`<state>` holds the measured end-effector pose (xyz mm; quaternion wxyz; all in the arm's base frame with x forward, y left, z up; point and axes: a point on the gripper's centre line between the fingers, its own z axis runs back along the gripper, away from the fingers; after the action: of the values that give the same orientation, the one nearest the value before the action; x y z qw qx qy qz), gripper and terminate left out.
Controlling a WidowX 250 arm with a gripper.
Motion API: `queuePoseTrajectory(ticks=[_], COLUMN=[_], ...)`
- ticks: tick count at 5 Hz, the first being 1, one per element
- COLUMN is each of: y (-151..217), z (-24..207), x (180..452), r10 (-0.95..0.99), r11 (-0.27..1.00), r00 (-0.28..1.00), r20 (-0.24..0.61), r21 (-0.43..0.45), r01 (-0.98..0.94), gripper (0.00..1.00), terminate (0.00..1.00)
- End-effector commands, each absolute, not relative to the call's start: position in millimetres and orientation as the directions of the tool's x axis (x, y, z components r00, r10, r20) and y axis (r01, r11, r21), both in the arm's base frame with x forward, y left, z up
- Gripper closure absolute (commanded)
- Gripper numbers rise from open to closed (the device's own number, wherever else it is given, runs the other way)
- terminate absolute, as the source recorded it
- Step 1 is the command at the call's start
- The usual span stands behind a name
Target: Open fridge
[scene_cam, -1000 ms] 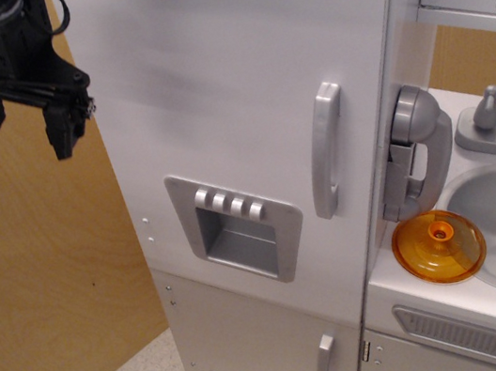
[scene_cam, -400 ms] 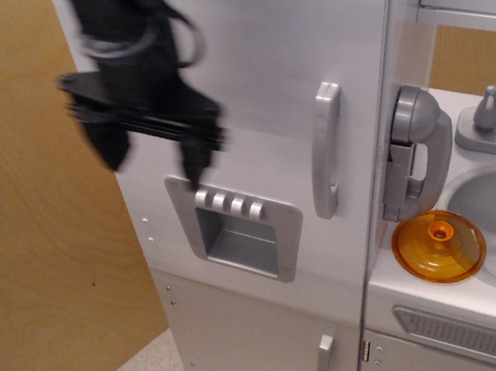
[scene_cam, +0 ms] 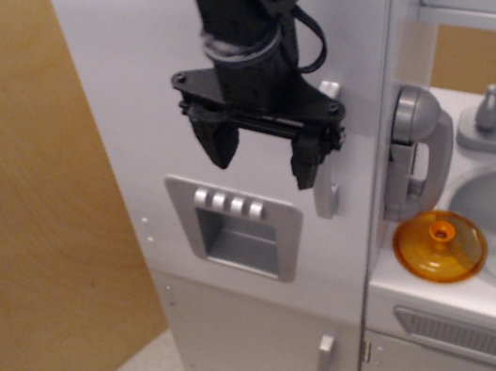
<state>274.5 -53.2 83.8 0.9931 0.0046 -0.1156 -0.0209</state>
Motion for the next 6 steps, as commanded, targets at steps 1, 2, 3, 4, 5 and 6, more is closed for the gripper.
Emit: queuePoseTrajectory(ticks=[1, 2, 3, 4, 5, 6], y=[-62, -65, -62, -59, -51, -44], z=[95, 90, 80, 77, 68, 69], x=[324, 333, 333, 334, 345, 339], r10=[0.045, 0.051, 0.049, 0.062, 0.093, 0.119], r11=[0.999, 0.999, 0.997, 0.993, 0.987, 0.987], r00=[0.949, 0.940, 0.915, 0.866, 0.850, 0.860], r20=[0.313, 0.336, 0.401, 0.496, 0.518, 0.497], r21=[-0.006, -0.015, 0.037, 0.052, 0.062, 0.036], r01=[-0.045, -0.049, -0.070, -0.101, -0.146, -0.157], gripper=[0.00, 0.00, 0.00, 1.00, 1.00, 1.00], terminate=[0.00, 0.00, 0.00, 0.00, 0.00, 0.00])
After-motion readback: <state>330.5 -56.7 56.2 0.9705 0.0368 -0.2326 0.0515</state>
